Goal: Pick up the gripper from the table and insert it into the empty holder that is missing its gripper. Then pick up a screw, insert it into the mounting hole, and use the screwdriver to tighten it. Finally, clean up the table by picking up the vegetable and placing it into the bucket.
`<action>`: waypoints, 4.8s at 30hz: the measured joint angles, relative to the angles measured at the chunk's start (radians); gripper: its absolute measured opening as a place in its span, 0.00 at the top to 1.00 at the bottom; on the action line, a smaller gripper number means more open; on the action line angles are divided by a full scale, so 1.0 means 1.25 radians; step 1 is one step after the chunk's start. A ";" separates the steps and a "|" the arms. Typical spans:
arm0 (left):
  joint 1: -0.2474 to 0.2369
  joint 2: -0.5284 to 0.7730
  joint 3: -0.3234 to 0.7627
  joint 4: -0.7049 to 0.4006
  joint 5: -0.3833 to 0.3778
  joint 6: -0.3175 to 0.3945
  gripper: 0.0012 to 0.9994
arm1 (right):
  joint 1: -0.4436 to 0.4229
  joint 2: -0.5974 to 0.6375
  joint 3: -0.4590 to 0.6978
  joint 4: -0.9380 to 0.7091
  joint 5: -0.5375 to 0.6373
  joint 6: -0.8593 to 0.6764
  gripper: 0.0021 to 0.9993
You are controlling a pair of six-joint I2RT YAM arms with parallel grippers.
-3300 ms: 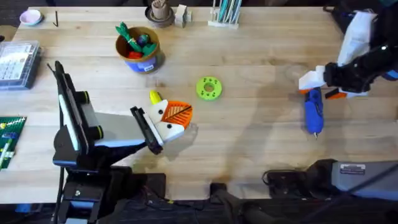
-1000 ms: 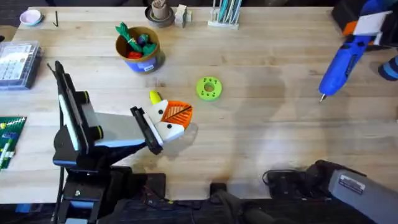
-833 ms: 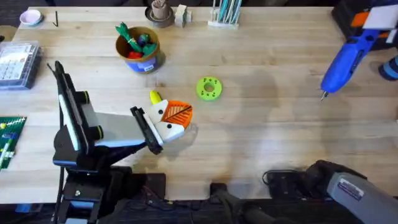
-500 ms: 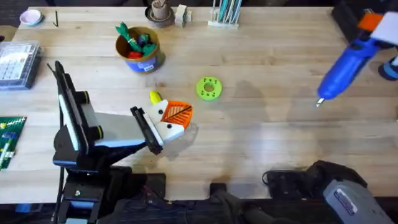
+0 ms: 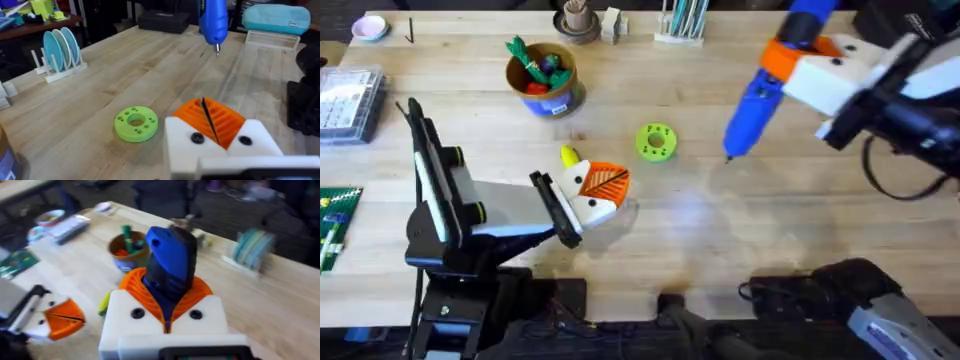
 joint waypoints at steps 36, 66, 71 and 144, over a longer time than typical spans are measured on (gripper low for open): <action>0.000 0.000 0.000 0.000 0.000 -0.067 0.99 | 0.563 0.416 -0.002 0.748 0.060 -0.047 0.98; 0.000 0.000 0.000 0.000 0.000 -0.067 0.99 | 0.584 0.416 -0.002 0.729 0.063 -0.117 0.98; 0.000 0.000 0.000 0.000 0.000 -0.067 0.99 | 0.584 0.415 -0.002 0.730 0.063 -0.116 0.98; -0.004 0.000 0.000 -0.001 0.009 -0.072 0.99 | 0.526 0.332 -0.005 0.714 0.073 -0.084 0.98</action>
